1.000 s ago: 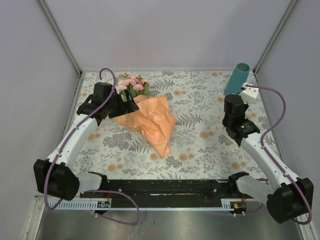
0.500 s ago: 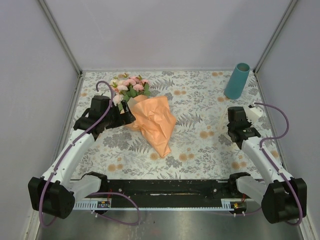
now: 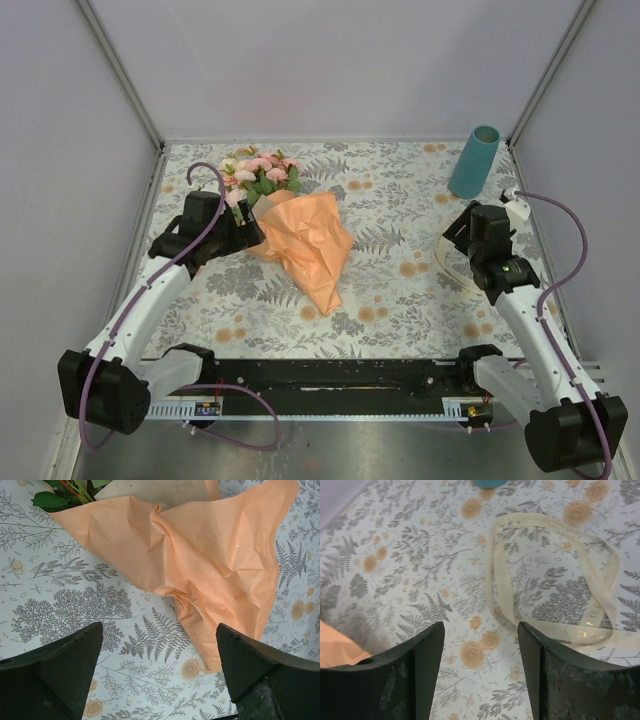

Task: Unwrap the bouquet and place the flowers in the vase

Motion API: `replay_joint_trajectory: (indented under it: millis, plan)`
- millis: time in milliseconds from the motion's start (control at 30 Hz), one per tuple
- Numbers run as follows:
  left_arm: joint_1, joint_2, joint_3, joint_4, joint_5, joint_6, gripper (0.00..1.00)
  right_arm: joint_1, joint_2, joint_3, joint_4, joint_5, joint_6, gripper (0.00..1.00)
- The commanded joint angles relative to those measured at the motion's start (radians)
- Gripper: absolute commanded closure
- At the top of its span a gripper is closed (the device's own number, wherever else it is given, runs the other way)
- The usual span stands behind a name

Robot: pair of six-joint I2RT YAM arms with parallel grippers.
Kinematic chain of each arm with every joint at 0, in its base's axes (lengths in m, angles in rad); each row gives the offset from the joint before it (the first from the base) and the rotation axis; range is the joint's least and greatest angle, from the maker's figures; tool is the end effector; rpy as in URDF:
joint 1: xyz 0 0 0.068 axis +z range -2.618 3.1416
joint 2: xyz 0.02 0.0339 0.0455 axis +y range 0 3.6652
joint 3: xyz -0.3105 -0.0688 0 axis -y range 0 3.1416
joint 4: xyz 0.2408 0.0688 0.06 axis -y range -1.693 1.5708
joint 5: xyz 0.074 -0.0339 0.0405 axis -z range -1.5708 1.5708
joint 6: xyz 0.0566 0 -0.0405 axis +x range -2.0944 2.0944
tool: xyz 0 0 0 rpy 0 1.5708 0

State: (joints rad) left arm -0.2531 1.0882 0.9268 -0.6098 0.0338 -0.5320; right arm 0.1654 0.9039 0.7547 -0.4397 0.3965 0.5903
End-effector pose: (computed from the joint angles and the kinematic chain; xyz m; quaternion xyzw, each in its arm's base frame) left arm 0.2095 -0.0562 0.3181 -0.1215 0.9130 -0.1633 0.3536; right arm 0.1811 0.0081 0.3109 0.2731 0.8256 0.0091 0.4937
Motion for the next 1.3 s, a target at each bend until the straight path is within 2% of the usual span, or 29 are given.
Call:
replay_joint_trajectory:
  millis: [0, 100, 167, 267, 467, 667, 833, 1267]
  plan:
    - [0.005, -0.037, 0.029, 0.021, -0.052, 0.006, 0.01, -0.004, -0.017, 0.071, -0.008, -0.175, 0.078, 0.31]
    - [0.003, -0.042, 0.026, 0.033, -0.006, 0.017, 0.01, -0.004, 0.001, -0.001, 0.186, -0.457, 0.115, 0.31]
    - [0.003, -0.048, 0.023, 0.038, 0.006, 0.018, 0.01, -0.001, 0.042, -0.066, 0.396, -0.649, 0.152, 0.31]
    - [0.003, -0.062, 0.021, 0.038, -0.002, 0.020, 0.01, 0.035, 0.148, -0.136, 0.661, -0.807, 0.226, 0.30]
    - [0.003, -0.080, 0.018, 0.038, -0.020, 0.027, 0.01, 0.178, 0.416, -0.132, 0.924, -0.843, 0.229, 0.24]
    - [0.003, -0.099, 0.015, 0.036, -0.029, 0.030, 0.01, 0.224, 0.624, -0.158, 1.226, -0.854, 0.341, 0.20]
    - [0.005, -0.094, 0.015, 0.038, -0.023, 0.029, 0.02, 0.233, 0.745, -0.184, 1.363, -0.855, 0.393, 0.15]
    - [0.003, -0.099, 0.015, 0.041, -0.021, 0.030, 0.02, 0.255, 0.983, -0.164, 1.602, -0.901, 0.513, 0.15]
